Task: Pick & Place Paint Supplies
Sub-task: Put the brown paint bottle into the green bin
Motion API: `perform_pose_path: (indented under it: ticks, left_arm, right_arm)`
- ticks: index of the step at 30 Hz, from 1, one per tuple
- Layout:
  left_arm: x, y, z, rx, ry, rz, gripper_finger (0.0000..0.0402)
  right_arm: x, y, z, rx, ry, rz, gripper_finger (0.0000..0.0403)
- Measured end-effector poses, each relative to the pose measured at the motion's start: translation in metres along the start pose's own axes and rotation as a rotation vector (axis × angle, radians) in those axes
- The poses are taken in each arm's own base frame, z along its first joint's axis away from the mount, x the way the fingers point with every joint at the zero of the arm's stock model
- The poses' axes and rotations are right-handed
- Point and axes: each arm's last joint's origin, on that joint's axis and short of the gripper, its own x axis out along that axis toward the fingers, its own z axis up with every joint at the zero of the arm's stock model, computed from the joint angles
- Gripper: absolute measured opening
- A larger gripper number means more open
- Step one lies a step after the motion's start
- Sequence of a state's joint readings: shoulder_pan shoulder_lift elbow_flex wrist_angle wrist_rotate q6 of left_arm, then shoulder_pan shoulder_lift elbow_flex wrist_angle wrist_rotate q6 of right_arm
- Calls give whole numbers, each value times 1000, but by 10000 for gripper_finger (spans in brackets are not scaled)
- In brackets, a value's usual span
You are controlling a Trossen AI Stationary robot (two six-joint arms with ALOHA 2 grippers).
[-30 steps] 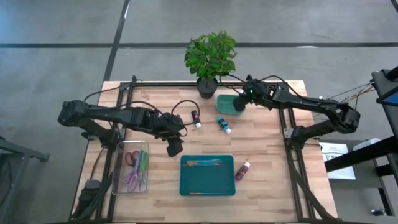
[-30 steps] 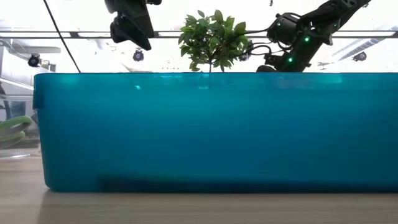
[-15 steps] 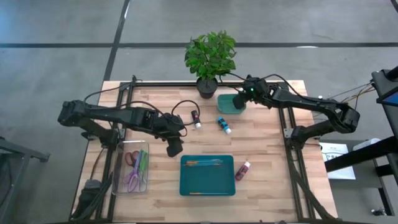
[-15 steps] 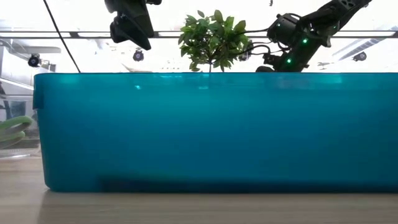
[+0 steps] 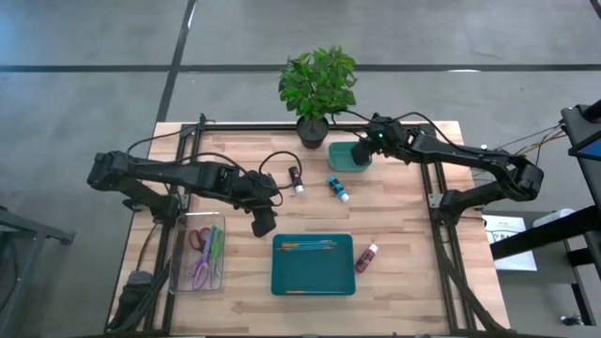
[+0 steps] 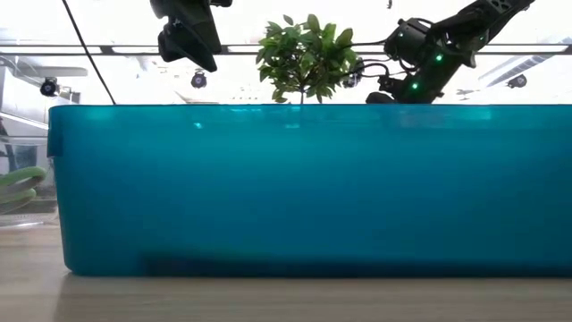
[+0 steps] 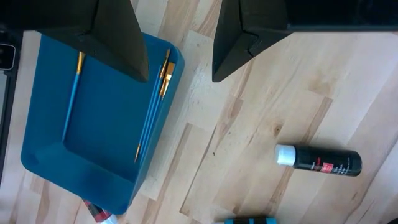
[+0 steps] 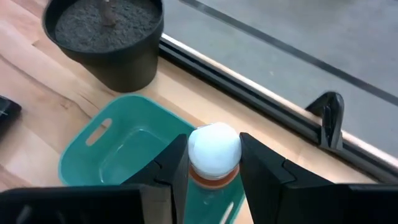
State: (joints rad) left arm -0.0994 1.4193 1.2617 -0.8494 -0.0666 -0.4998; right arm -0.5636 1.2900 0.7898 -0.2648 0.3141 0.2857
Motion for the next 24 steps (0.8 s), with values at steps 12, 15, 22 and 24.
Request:
perform_pose_path:
  ticks: [12,15,22,24]
  left_arm:
    - [0,0,0,0,0,0,183]
    - [0,0,0,0,0,-1,183]
    - [0,0,0,1,2,-2,183]
    - [0,0,0,0,1,-2,183]
  right_arm:
    - [-3,3,-10,9,72,4,107]
    - [-6,3,-12,7,87,7,107]
    - [-15,3,-12,21,86,27,107]
    - [-17,3,-12,25,80,31,107]
